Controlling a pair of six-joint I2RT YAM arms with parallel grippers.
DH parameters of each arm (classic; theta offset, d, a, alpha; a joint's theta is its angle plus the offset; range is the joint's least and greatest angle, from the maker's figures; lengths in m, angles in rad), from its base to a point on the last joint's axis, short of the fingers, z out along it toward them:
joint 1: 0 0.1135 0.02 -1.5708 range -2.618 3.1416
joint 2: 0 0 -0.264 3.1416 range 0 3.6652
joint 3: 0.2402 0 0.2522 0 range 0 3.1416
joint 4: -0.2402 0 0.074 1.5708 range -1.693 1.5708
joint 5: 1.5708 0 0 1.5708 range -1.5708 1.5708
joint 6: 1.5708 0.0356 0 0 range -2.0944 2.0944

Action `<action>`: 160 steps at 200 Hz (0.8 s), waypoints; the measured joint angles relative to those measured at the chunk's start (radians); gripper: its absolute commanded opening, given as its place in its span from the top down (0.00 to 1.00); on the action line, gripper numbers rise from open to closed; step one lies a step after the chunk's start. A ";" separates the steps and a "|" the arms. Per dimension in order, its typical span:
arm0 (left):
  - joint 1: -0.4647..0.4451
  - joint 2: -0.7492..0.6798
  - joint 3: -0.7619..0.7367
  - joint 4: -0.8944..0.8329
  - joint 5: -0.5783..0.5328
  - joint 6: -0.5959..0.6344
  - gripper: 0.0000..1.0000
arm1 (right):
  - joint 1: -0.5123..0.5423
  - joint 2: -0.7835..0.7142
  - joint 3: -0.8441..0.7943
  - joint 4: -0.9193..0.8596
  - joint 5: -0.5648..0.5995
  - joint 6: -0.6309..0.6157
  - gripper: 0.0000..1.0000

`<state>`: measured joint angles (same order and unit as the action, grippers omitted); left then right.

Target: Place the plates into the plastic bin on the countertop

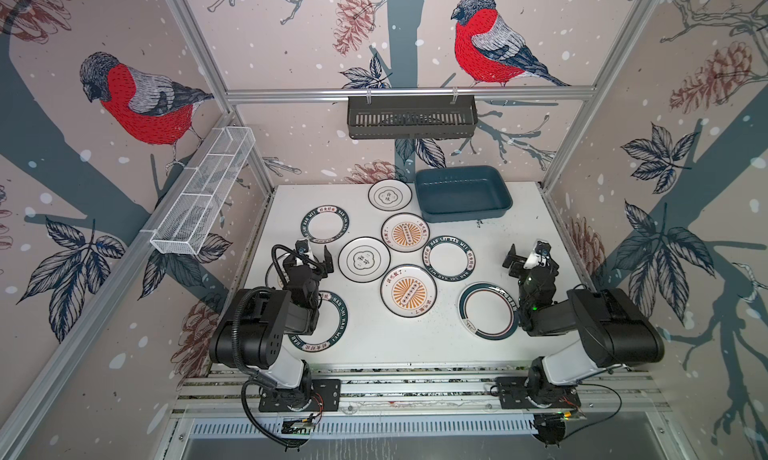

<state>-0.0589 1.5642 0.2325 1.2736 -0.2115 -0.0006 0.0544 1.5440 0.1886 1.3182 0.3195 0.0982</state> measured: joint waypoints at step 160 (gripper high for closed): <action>-0.027 -0.121 0.013 -0.082 -0.022 0.012 0.03 | 0.053 -0.091 0.003 -0.041 0.057 -0.025 0.00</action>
<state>-0.0856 1.4433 0.2455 1.1915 -0.2337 0.0116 0.1070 1.4528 0.1913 1.2774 0.3763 0.0734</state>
